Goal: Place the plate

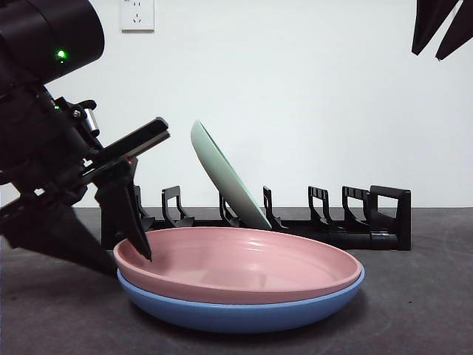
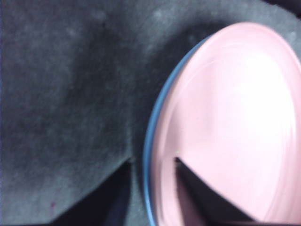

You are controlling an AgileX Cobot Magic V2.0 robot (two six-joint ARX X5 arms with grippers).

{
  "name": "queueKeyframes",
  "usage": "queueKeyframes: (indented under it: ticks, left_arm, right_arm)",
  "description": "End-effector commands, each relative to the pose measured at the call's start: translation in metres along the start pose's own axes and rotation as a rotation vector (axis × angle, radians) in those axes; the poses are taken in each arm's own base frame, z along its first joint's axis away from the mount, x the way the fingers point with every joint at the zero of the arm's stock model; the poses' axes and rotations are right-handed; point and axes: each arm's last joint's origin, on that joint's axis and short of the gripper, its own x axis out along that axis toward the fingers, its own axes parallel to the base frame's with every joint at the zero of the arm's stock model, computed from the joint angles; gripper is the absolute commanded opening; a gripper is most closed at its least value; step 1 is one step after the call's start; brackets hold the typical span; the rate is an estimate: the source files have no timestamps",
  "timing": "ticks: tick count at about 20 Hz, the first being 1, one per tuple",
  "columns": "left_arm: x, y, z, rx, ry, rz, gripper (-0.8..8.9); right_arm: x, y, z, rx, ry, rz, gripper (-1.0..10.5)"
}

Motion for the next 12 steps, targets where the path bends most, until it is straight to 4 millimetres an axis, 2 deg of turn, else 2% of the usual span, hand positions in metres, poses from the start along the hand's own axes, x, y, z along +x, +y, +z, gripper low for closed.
queueKeyframes:
  ticks: [1, 5, 8, 12]
  left_arm:
    - [-0.005, -0.003, 0.003, 0.038, -0.009, -0.016, 2.49]
    - [-0.036, -0.002, 0.013, 0.156, -0.077, -0.026, 2.51]
    - [-0.074, -0.001, 0.025, 0.281, -0.188, -0.037, 2.51]
    - [-0.13, 0.005, 0.039, 0.422, -0.36, 0.016, 2.51]
  right_arm:
    - [-0.002, 0.002, 0.005, -0.003, -0.011, 0.005, 1.8]
    - [-0.002, 0.002, 0.005, -0.002, -0.012, 0.005, 1.8]
    - [-0.001, 0.006, 0.005, -0.016, -0.011, 0.031, 1.8]
    - [0.005, 0.022, 0.011, -0.061, -0.047, 0.218, 1.8]
